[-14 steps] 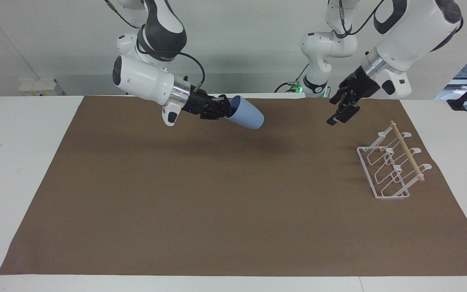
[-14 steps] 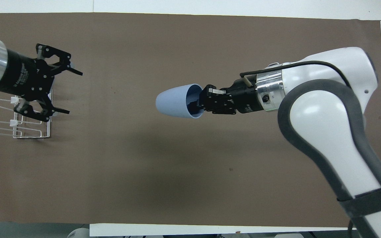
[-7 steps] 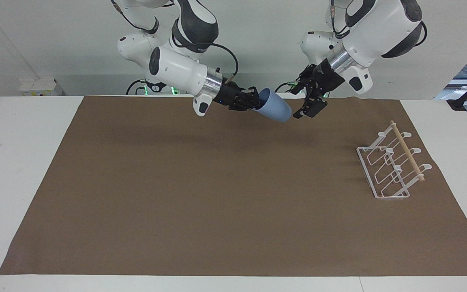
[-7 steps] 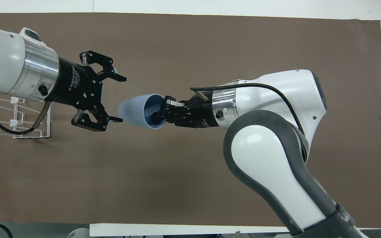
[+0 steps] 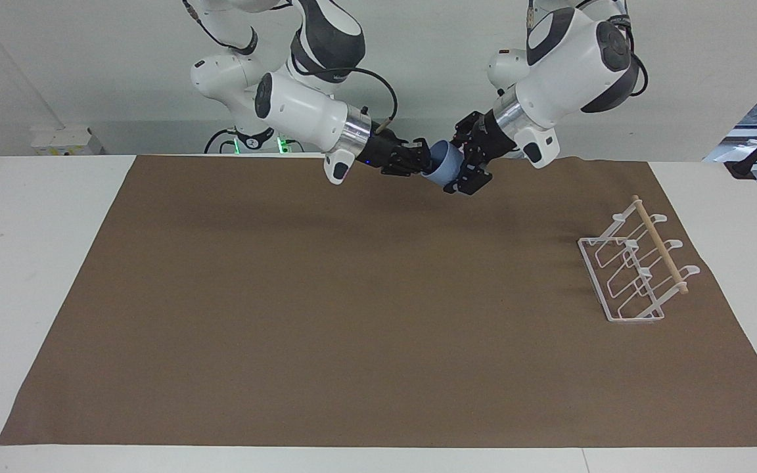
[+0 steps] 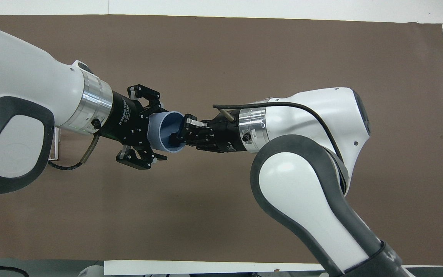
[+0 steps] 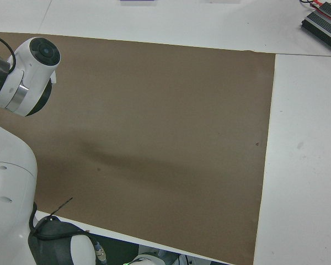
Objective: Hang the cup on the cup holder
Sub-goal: 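Close the left gripper on the cup and open the right gripper, then move the cup to the rack while the right gripper withdraws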
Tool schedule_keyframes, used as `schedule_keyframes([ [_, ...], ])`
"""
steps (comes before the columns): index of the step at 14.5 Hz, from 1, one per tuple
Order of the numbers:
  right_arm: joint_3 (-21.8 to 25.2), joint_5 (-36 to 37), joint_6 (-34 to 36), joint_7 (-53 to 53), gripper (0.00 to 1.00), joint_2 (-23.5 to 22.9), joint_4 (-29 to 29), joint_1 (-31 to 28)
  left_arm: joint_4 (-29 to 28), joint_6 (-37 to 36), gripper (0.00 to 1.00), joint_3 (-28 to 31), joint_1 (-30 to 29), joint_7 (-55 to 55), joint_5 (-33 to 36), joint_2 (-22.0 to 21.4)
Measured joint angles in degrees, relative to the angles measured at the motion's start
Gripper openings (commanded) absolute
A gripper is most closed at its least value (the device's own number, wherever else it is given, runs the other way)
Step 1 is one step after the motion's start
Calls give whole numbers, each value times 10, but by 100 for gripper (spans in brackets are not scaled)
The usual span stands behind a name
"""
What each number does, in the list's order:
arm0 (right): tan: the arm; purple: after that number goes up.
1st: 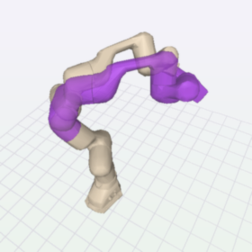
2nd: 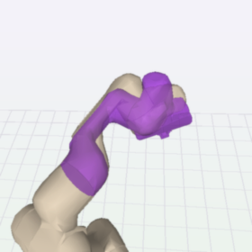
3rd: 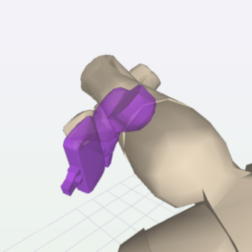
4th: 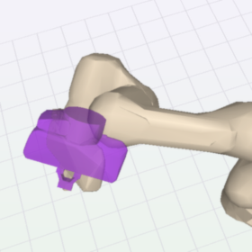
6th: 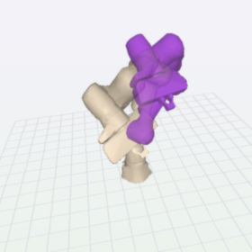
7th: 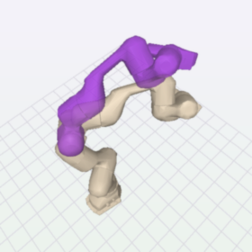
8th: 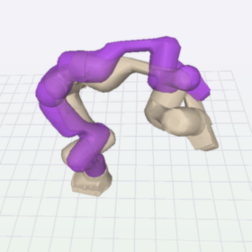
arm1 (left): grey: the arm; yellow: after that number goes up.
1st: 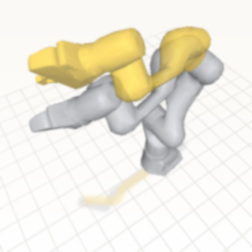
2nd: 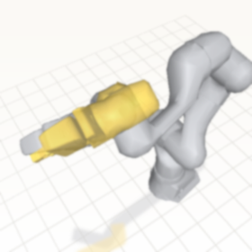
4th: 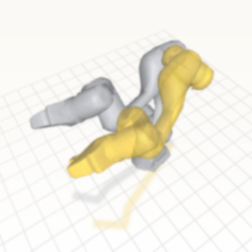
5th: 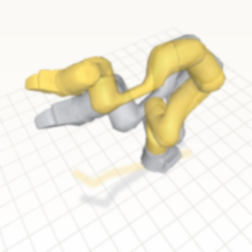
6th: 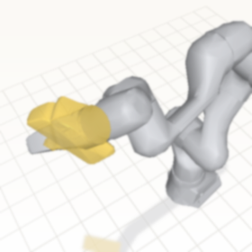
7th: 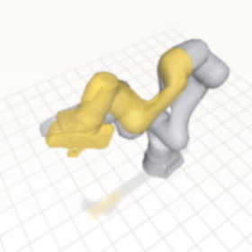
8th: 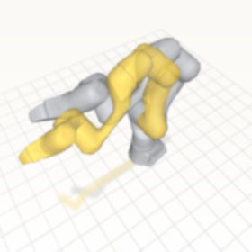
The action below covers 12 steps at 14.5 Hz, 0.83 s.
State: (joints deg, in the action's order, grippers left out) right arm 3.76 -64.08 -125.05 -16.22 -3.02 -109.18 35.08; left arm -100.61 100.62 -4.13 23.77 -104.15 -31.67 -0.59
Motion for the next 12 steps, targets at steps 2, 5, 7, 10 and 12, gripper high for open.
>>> schedule_keyframes([
  [2, 0, 0, 0, 0, 13, 0, -1, 0, -4, 2, 3, 0, 0, 0, 0, -1],
  [5, 0, -2, 0, 0, 73, 0, 0, 0, -5, 9, 0, 0, 4, 13, 0, -1],
  [7, 1, -2, -2, 0, 100, 1, 4, -1, -7, 11, 0, 0, 11, 17, 0, -1],
  [10, 6, 2, -32, 2, 100, 5, 7, -5, -7, 26, 0, 5, 11, 18, 11, -1],
  [12, 7, 31, -57, 6, 100, 12, 9, -31, -9, 25, 0, 8, 1, 18, 60, -1],
])
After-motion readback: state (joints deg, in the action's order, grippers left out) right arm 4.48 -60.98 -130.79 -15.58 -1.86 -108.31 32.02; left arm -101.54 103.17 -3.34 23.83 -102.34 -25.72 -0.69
